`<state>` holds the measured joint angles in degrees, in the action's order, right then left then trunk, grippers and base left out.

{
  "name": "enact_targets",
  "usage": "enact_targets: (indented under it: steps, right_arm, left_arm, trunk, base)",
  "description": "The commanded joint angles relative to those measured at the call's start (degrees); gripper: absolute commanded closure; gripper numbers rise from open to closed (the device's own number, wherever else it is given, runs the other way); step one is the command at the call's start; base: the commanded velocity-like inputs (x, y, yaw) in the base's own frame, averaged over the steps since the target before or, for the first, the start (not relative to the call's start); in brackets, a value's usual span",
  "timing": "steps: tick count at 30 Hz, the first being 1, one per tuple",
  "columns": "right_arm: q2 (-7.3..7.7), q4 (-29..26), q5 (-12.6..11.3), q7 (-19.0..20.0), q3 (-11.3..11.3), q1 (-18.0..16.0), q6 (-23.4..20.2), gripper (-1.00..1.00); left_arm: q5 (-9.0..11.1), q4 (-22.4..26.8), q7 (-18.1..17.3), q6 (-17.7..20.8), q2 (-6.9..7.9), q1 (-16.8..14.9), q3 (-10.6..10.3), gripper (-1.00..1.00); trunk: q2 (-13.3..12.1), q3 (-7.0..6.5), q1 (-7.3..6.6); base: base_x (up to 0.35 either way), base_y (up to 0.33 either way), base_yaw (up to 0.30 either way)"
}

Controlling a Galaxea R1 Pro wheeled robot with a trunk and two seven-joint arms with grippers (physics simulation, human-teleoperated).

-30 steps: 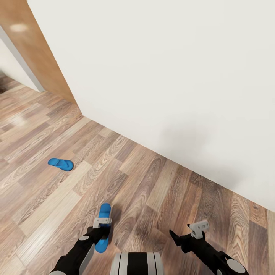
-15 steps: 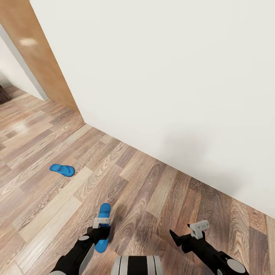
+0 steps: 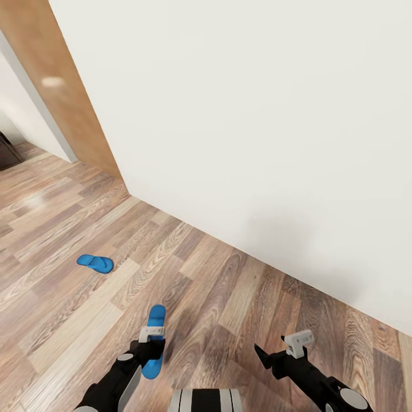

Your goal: In the bedroom, move the book from the bed onto either nightstand, and place the two sandals side by side next to the bed.

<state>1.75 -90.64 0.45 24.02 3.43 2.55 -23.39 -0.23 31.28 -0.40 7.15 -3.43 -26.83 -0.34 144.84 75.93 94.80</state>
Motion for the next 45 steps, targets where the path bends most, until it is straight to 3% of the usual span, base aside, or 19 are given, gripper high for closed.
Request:
enact_targets:
  steps: [1,13,24,45]
  right_arm:
    - [0.00,-0.09,0.06,0.27,0.08,0.01,-0.31,-1.00]
    - [0.01,-0.04,0.27,0.18,0.08,0.00,-0.34,-1.00]
    - [-0.43,0.17,3.98,0.07,-0.28,0.00,-0.30,-1.00]
    - [-0.17,0.46,4.37,0.22,0.04,-0.01,0.18,-1.00]
  left_arm:
    - [-0.03,0.10,-0.04,0.33,0.00,0.01,-0.04,1.00]
    - [0.02,-3.05,-0.04,-1.64,0.08,0.02,-0.10,1.00]
    - [-0.12,-10.41,0.43,-6.42,0.12,0.02,-0.03,1.00]
    - [0.03,-11.41,0.48,-8.14,0.29,0.02,0.42,1.00]
  trunk:
    - [0.00,-0.20,-0.03]
    - [-0.16,-2.85,-0.34]
    - [-0.31,-5.29,-0.62]
    - [-0.59,-9.94,-1.16]
  base:
    - [0.000,0.000,0.000]
    - [0.000,0.000,0.000]
    - [0.000,0.000,0.000]
    - [0.000,0.000,0.000]
